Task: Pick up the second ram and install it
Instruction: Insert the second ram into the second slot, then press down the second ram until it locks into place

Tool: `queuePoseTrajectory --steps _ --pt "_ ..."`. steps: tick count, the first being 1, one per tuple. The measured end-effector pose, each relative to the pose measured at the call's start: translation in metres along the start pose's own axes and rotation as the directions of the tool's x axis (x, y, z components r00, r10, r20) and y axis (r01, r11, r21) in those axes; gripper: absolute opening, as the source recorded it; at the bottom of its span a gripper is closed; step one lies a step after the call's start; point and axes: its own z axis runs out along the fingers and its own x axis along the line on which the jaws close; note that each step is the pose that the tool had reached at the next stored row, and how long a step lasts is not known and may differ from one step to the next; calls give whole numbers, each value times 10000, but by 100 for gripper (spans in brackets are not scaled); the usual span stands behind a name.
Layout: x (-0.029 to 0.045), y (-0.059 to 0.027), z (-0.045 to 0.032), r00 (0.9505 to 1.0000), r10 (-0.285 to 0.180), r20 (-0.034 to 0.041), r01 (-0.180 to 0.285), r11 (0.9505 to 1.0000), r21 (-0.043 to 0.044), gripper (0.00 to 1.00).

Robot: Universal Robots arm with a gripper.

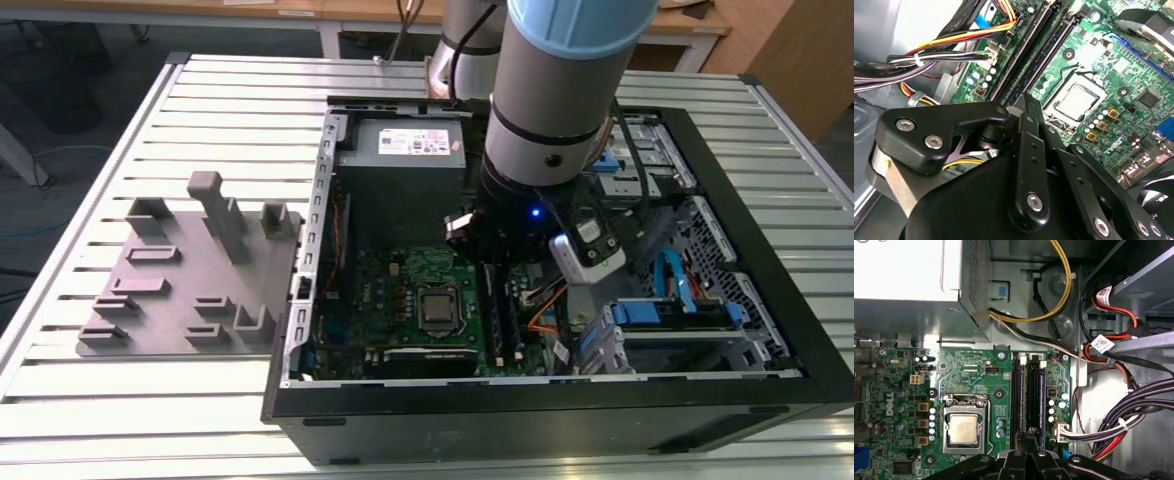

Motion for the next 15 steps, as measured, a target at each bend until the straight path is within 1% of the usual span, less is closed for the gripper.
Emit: queuePoseTrajectory --steps 5,8,10,15 --pt "0 3 4 10000 0 1 0 10000 -2 7" --pt "2 23 27 10000 3 0 -3 10000 -20 7" --pt "2 61 56 10000 2 1 -2 10000 -44 7" --pt "3 201 139 10000 3 1 -3 10000 -84 7"
